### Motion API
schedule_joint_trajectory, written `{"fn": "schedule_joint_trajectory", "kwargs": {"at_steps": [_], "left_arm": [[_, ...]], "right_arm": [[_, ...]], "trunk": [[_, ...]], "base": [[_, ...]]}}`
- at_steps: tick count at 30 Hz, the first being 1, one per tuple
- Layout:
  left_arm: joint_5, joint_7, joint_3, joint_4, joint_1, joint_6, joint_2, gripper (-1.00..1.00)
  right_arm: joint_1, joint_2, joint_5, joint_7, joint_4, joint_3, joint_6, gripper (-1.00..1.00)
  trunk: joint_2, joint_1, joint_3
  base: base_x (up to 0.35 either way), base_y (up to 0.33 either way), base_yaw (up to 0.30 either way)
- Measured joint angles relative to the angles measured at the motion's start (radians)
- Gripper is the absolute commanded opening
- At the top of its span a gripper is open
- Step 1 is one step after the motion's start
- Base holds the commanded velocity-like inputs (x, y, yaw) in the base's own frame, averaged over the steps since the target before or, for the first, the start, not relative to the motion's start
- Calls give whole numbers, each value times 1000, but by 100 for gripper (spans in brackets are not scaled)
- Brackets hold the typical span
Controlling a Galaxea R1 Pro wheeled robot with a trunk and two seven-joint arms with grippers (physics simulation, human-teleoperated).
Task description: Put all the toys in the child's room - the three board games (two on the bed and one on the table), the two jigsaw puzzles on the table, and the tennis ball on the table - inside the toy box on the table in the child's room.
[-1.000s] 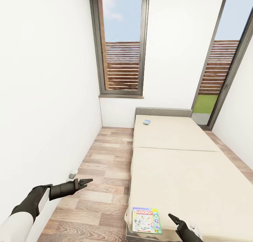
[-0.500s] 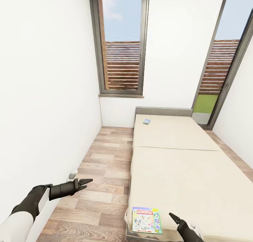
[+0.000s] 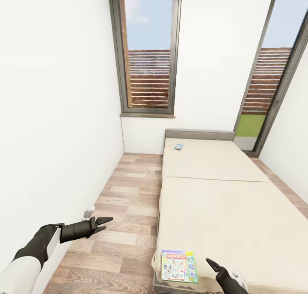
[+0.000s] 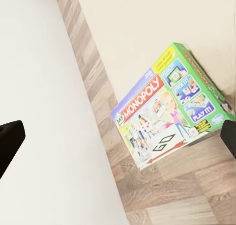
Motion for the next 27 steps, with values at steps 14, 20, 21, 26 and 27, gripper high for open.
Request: {"fn": "schedule_joint_trajectory", "kwargs": {"at_steps": [14, 20, 21, 26, 27], "left_arm": [[0, 1, 0, 0, 0, 1, 0, 100], [-1, 1, 0, 0, -1, 1, 0, 100], [-1, 1, 0, 0, -1, 1, 0, 100], [-1, 2, -1, 0, -2, 1, 0, 100], [-1, 2, -1, 0, -2, 1, 0, 100]], "right_arm": [[0, 12, 5, 0, 0, 0, 0, 100], [0, 12, 10, 0, 0, 1, 0, 100], [0, 12, 11, 0, 0, 2, -1, 100], [0, 14, 14, 0, 0, 3, -2, 100], [0, 15, 14, 0, 0, 3, -2, 100]], "trunk": [[-98, 53, -44], [-140, 76, -63], [-147, 80, -66], [-182, 99, -82], [-189, 103, -85]], "base": [[-61, 0, 0], [-1, 0, 0], [0, 0, 0], [0, 0, 0], [0, 0, 0]]}}
